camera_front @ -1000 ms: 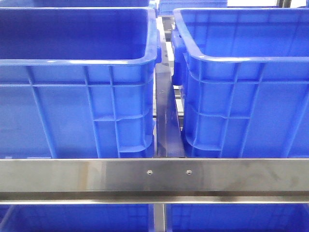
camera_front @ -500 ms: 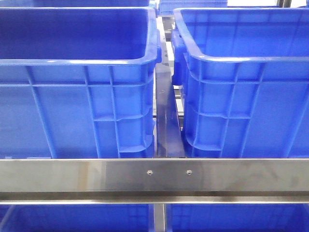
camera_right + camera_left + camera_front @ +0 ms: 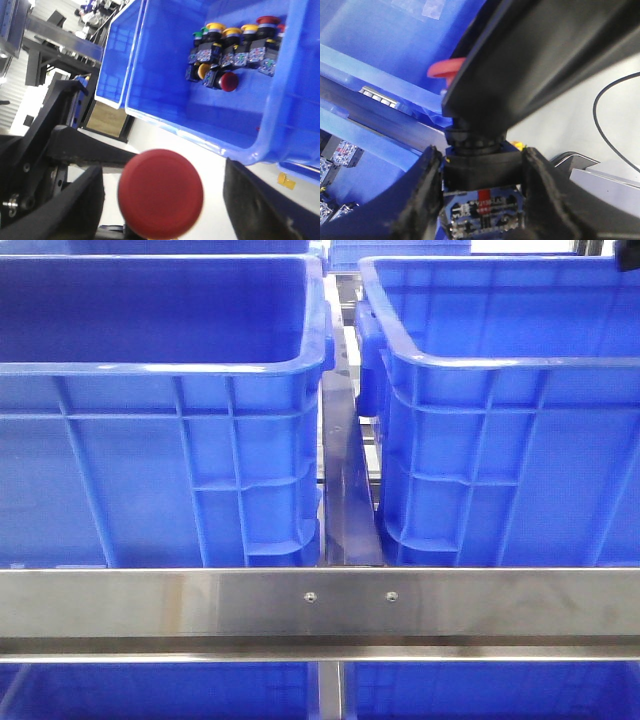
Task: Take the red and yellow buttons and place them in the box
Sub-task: 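Hand the red button from the left gripper to the right gripper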
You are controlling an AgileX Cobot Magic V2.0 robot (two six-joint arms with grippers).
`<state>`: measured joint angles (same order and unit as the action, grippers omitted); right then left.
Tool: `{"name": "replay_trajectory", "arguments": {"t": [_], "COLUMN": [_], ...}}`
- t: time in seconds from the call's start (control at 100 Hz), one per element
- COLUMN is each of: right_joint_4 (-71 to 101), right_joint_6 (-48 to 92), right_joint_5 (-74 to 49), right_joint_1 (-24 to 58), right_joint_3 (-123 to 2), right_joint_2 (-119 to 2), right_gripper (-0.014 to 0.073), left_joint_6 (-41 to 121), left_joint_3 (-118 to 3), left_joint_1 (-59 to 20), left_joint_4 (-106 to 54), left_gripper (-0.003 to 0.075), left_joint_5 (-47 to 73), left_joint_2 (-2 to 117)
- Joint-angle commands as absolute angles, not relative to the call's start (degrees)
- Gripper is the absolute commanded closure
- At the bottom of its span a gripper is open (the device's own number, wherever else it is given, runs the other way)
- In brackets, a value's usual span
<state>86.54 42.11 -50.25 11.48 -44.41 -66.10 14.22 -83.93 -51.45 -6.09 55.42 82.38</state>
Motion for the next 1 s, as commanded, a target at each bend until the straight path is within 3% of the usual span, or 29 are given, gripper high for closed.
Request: {"name": "replay_trajectory", "arguments": {"t": [0.0, 0.11, 0.28, 0.35, 0.45, 0.55, 0.74, 0.81, 0.99], "right_joint_4": [90.8, 90.8, 90.8, 90.8, 90.8, 90.8, 90.8, 90.8, 90.8], "right_joint_6": [43.5, 43.5, 43.5, 43.5, 43.5, 43.5, 43.5, 43.5, 43.5], "right_joint_5": [-51.9, -52.1, -53.3, -53.3, -53.2, -53.1, -53.0, -52.7, -51.6], "right_joint_1": [11.9, 11.9, 11.9, 11.9, 11.9, 11.9, 11.9, 11.9, 11.9], "right_joint_3": [-47.0, -47.0, -47.0, -47.0, -47.0, -47.0, -47.0, -47.0, -47.0], "right_joint_2": [-65.7, -65.8, -65.8, -65.8, -65.8, -65.8, -65.8, -65.8, -65.8], "right_gripper": [0.0072, 0.0174, 0.0432, 0.0487, 0.0496, 0.0496, 0.0496, 0.0496, 0.0496], "left_joint_6": [14.2, 14.2, 14.2, 14.2, 14.2, 14.2, 14.2, 14.2, 14.2], "left_joint_3": [-85.4, -85.4, -85.4, -85.4, -85.4, -85.4, -85.4, -85.4, -85.6], "left_joint_1": [-51.8, -51.8, -51.8, -51.8, -51.8, -51.8, -51.8, -51.8, -51.8], "left_joint_4": [-6.9, -6.9, -6.9, -6.9, -6.9, -6.9, -6.9, -6.9, -6.9], "left_gripper": [0.0739, 0.0739, 0.0738, 0.0738, 0.0718, 0.0623, 0.0297, 0.0218, 0.0189], "left_joint_5": [52.1, 52.1, 52.1, 52.1, 52.1, 52.2, 52.2, 52.2, 52.3], "left_joint_2": [80.1, 80.1, 80.1, 80.1, 80.1, 80.1, 80.1, 80.1, 79.7]}}
